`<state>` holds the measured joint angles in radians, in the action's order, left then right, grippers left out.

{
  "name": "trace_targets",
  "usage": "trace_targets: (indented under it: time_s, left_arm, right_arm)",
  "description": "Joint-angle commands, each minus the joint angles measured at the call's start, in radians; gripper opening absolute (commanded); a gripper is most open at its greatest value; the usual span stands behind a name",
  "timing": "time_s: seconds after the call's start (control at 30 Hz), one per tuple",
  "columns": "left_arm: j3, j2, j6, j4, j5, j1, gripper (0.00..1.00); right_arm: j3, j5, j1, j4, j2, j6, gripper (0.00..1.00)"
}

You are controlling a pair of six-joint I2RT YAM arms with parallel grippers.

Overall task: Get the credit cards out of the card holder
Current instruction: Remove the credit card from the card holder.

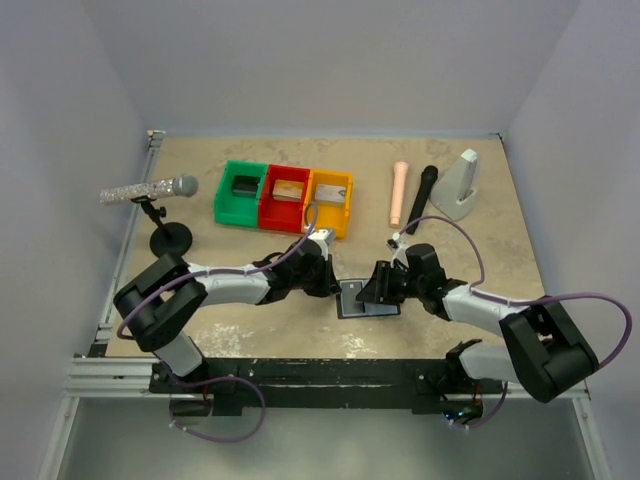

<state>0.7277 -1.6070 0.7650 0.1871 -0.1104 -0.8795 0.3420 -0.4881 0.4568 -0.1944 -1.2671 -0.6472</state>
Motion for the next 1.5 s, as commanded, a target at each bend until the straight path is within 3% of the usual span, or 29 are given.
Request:
trace_targets:
  time_s: [0.0, 0.2, 0.97, 1.47]
  left_arm:
    - [0.007, -0.042, 0.025, 0.08, -0.038, -0.004, 0.0]
    - [0.004, -0.067, 0.028, 0.075, -0.034, -0.004, 0.0]
    - [-0.025, -0.102, 0.031, 0.055, 0.003, -0.004, 0.0]
    - [-0.025, -0.148, 0.019, 0.052, -0.002, -0.004, 0.0]
  right_arm:
    - [0.005, 0.028, -0.006, 0.003, 0.038, -0.006, 0.44]
    - [0.021, 0.022, -0.003, 0.019, 0.08, -0.012, 0.44]
    - [0.026, -0.056, -0.003, -0.071, -0.051, -0.022, 0.44]
    - [-0.003, -0.107, -0.003, -0.201, -0.069, -0.078, 0.38]
